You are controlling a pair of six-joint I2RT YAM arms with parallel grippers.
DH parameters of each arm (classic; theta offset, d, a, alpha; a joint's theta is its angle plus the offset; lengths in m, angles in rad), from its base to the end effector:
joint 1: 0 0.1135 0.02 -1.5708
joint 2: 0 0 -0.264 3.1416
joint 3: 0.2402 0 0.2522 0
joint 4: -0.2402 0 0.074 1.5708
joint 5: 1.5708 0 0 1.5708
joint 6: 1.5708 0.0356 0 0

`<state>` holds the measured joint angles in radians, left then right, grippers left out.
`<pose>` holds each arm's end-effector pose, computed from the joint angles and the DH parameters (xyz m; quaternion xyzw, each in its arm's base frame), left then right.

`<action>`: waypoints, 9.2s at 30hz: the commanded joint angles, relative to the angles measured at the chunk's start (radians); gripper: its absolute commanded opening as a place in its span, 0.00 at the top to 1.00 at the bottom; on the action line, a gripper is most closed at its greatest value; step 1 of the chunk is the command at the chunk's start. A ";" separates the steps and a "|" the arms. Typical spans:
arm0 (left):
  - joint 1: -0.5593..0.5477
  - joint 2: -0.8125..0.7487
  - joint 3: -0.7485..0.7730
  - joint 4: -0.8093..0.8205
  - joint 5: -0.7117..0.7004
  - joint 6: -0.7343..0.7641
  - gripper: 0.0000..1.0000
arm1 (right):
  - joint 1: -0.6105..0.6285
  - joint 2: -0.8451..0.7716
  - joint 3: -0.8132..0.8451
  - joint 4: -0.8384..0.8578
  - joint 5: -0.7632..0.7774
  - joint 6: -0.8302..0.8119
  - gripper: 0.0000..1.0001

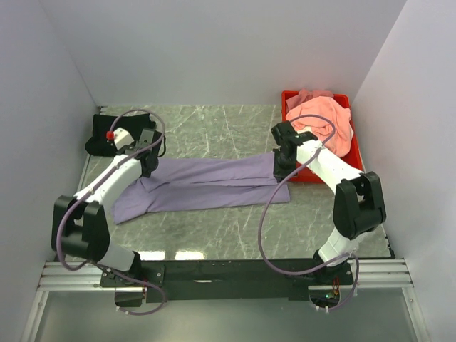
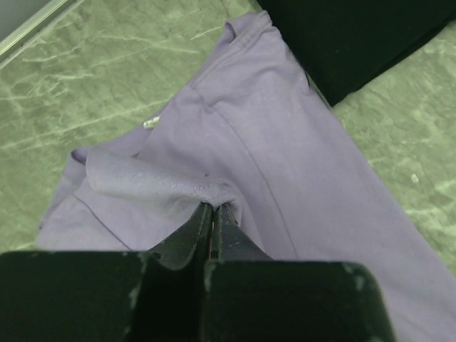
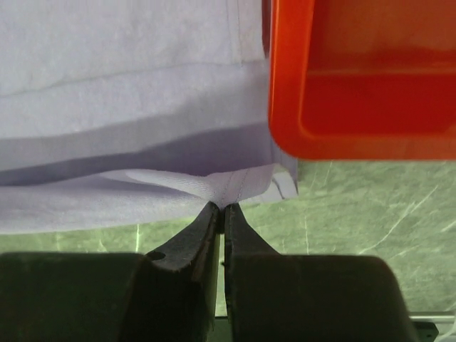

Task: Fold and stack the t-shirts
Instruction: Fold the tshirt

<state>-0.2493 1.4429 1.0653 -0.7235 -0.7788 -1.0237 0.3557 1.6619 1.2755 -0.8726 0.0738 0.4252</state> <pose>0.2786 -0.0451 0.2522 -0.4215 0.7998 0.1690 0.3926 0.3076 0.1115 0.2354 0.0400 0.9864 0.0254 0.1574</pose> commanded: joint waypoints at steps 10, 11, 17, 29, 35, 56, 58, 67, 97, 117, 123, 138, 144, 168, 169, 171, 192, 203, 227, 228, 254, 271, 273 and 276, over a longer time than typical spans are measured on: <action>0.022 0.112 0.035 0.309 0.096 0.272 0.99 | -0.027 0.114 0.096 0.024 0.044 -0.017 0.95; 0.021 0.125 0.038 0.320 0.098 0.275 0.99 | -0.029 0.119 0.094 0.026 0.046 -0.017 0.95; 0.025 0.217 0.076 0.306 0.082 0.303 0.99 | -0.041 0.171 0.127 0.037 0.044 -0.013 0.93; 0.028 0.281 0.183 0.277 0.090 0.324 0.53 | -0.037 0.128 0.193 0.033 0.097 -0.012 0.52; 0.028 0.190 0.156 0.240 0.095 0.272 0.07 | -0.009 0.021 0.124 0.107 -0.020 -0.069 0.32; 0.154 -0.038 -0.249 0.369 0.482 0.168 0.01 | 0.216 0.145 -0.011 0.259 -0.132 -0.075 0.27; 0.168 -0.026 -0.284 0.386 0.522 0.166 0.01 | 0.215 0.153 -0.041 0.273 -0.134 -0.071 0.27; 0.202 -0.091 -0.424 0.360 0.524 0.108 0.01 | 0.216 0.102 -0.258 0.356 -0.189 -0.049 0.27; 0.203 -0.118 -0.364 0.458 0.680 0.137 0.01 | 0.279 -0.093 -0.341 0.325 -0.157 0.000 0.26; 0.170 0.083 -0.151 0.575 0.730 0.126 0.01 | 0.227 -0.106 -0.347 0.336 -0.158 0.003 0.26; 0.168 0.221 0.004 0.541 0.696 0.163 0.01 | 0.220 -0.128 -0.337 0.327 -0.144 -0.002 0.26; 0.125 -0.180 -0.264 0.417 0.543 0.120 0.01 | 0.201 -0.142 -0.163 0.288 -0.052 -0.040 0.26; 0.136 -0.219 -0.347 0.375 0.478 0.086 0.01 | 0.172 0.043 0.013 0.354 -0.060 -0.058 0.26; -0.103 0.190 -0.220 0.486 0.654 0.048 0.01 | 0.264 -0.117 -0.471 0.428 -0.177 0.036 0.27; -0.154 0.209 -0.185 0.493 0.659 0.044 0.01 | 0.282 -0.146 -0.497 0.426 -0.184 0.049 0.27; -0.198 0.258 -0.134 0.496 0.674 0.048 0.00 | 0.339 -0.209 -0.557 0.425 -0.225 0.072 0.27; -0.171 1.142 1.131 0.137 0.731 0.240 0.01 | 0.496 -0.051 -0.380 0.484 -0.388 0.078 0.27; -0.099 1.266 1.296 0.254 0.928 0.168 0.01 | 0.525 0.070 -0.260 0.495 -0.526 0.059 0.27; -0.085 1.103 1.369 0.588 1.040 0.069 0.01 | 0.540 -0.071 -0.147 0.390 -0.273 0.052 0.27; -0.085 1.070 1.359 0.581 1.038 0.089 0.01 | 0.540 -0.109 -0.136 0.383 -0.255 0.050 0.27; -0.520 -0.341 -0.316 0.219 0.570 -0.094 0.01 | 0.342 -0.492 -0.633 0.489 -0.308 0.122 0.22; -0.723 -0.271 -0.436 0.064 0.632 -0.312 0.27 | 0.428 -0.439 -0.697 0.508 -0.286 0.267 0.27; -0.723 -0.262 -0.453 0.076 0.639 -0.303 0.36 | 0.431 -0.439 -0.702 0.511 -0.287 0.276 0.28; -0.723 -0.231 -0.456 0.068 0.627 -0.300 0.47 | 0.439 -0.427 -0.706 0.518 -0.289 0.288 0.29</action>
<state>-0.9676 1.1946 0.6201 -0.6353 -0.1303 -1.3098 0.7807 1.2236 0.5758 -0.3893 -0.2188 0.6823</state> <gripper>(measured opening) 0.550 0.713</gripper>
